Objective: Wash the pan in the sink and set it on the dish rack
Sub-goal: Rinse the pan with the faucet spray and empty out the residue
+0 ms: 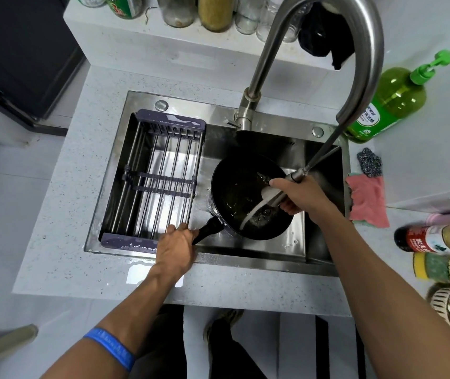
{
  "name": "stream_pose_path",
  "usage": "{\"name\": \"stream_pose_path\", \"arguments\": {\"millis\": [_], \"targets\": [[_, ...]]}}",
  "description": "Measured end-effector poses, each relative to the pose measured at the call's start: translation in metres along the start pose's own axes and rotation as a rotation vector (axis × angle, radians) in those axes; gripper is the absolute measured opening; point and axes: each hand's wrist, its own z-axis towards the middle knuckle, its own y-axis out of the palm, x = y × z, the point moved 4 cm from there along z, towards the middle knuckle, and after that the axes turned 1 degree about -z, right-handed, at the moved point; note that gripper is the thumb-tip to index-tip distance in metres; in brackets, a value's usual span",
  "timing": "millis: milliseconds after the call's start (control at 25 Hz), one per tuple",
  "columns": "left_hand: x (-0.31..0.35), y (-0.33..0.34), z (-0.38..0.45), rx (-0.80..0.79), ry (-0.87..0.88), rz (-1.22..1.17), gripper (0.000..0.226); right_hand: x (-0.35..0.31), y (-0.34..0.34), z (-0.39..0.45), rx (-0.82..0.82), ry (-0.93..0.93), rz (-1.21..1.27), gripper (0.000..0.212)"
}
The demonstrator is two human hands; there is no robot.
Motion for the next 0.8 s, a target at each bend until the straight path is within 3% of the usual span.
{"name": "stream_pose_path", "arguments": {"millis": [280,440,640,720,800], "targets": [[0.001,-0.001,0.001,0.006,0.011,0.004,0.035,-0.014,0.017,0.017,0.008,-0.016,0.284,0.039],[0.001,-0.002,0.001,-0.008,0.007,-0.020,0.027,-0.025,0.024,0.022,0.155,-0.065,0.415,0.028],[0.002,-0.003,0.001,-0.010,-0.014,-0.054,0.022,-0.013,0.006,0.029,0.283,-0.053,0.278,0.029],[0.003,-0.004,0.002,-0.027,-0.027,-0.059,0.020,-0.012,0.007,0.027,0.261,-0.052,0.195,0.038],[0.005,-0.007,0.002,-0.024,-0.031,-0.070,0.017,-0.019,0.012,0.026,0.208,-0.090,0.193,0.031]]}}
